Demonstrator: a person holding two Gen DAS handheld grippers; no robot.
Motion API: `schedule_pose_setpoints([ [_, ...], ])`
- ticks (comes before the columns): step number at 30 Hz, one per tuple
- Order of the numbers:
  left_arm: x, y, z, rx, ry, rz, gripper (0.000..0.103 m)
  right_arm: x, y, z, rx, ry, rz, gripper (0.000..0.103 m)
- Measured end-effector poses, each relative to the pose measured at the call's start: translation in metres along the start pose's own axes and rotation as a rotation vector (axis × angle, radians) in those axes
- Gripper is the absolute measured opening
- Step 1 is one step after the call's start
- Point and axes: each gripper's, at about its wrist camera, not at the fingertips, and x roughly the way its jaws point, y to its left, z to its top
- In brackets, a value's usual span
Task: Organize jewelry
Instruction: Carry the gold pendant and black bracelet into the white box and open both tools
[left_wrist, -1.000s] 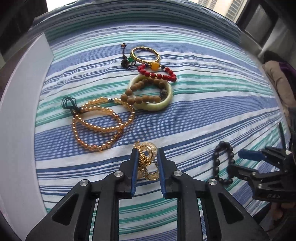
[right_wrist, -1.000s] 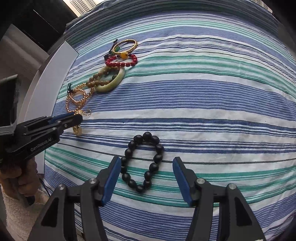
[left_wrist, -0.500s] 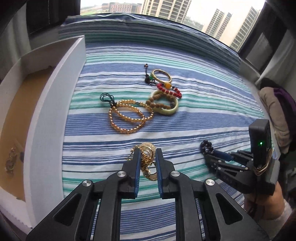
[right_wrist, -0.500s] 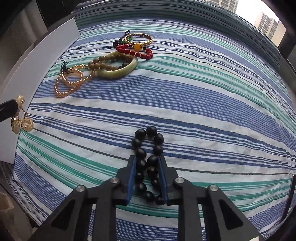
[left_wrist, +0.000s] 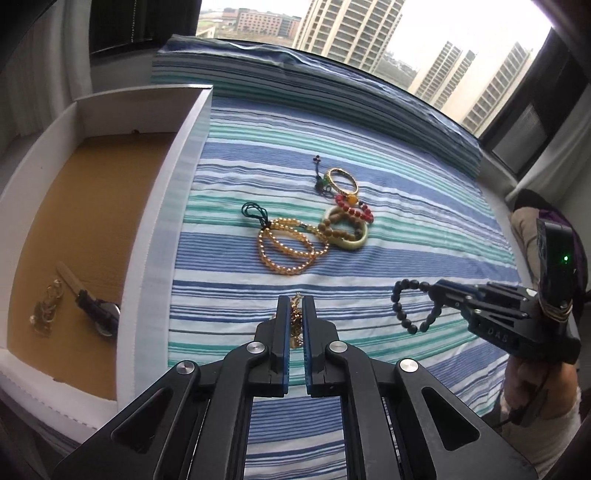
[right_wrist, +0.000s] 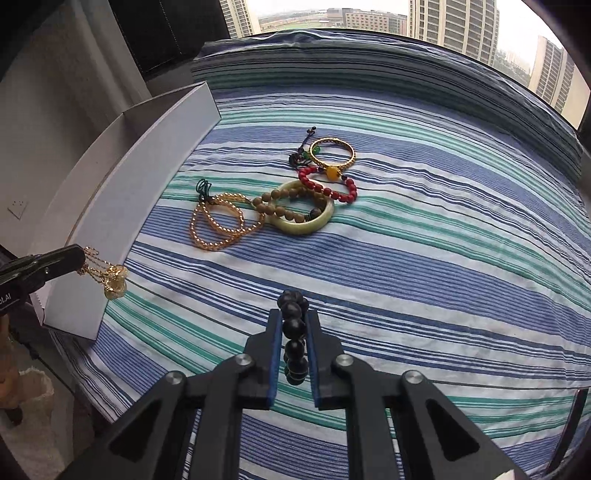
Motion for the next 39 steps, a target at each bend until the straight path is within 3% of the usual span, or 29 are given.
schedule_pose_setpoints([
  [7, -0.073, 0.031, 0.031, -0.03, -0.117, 0.011, 0.003, -0.047, 0.07, 0.049, -0.116, -0.092, 0.12, 0.013],
  [13, -0.101, 0.09, 0.065, -0.082, -0.176, 0.158, 0.003, -0.067, 0.159, 0.105, -0.247, -0.178, 0.209, 0.013],
  [18, -0.075, 0.151, 0.084, -0.164, -0.147, 0.221, 0.003, -0.047, 0.228, 0.134, -0.322, -0.203, 0.289, 0.013],
  [23, -0.025, 0.199, 0.088, -0.237, -0.073, 0.244, 0.003, 0.019, 0.279, 0.15, -0.358, -0.141, 0.296, 0.013],
  [28, 0.017, 0.223, 0.08, -0.272, -0.01, 0.266, 0.003, 0.086, 0.293, 0.156, -0.363, -0.057, 0.24, 0.013],
  [34, 0.042, 0.231, 0.079, -0.265, 0.019, 0.308, 0.004, 0.113, 0.299, 0.154, -0.375, -0.062, 0.211, 0.014],
  [35, 0.041, 0.23, 0.079, -0.265, 0.014, 0.311, 0.005, 0.114, 0.299, 0.156, -0.37, -0.064, 0.211, 0.026],
  [36, 0.041, 0.23, 0.08, -0.265, 0.006, 0.318, 0.008, 0.115, 0.298, 0.156, -0.362, -0.064, 0.215, 0.036],
  [37, 0.039, 0.229, 0.08, -0.266, -0.001, 0.319, 0.014, 0.112, 0.295, 0.157, -0.349, -0.068, 0.223, 0.052],
  [39, 0.031, 0.227, 0.079, -0.272, -0.024, 0.324, 0.064, 0.105, 0.289, 0.157, -0.33, -0.083, 0.236, 0.054],
])
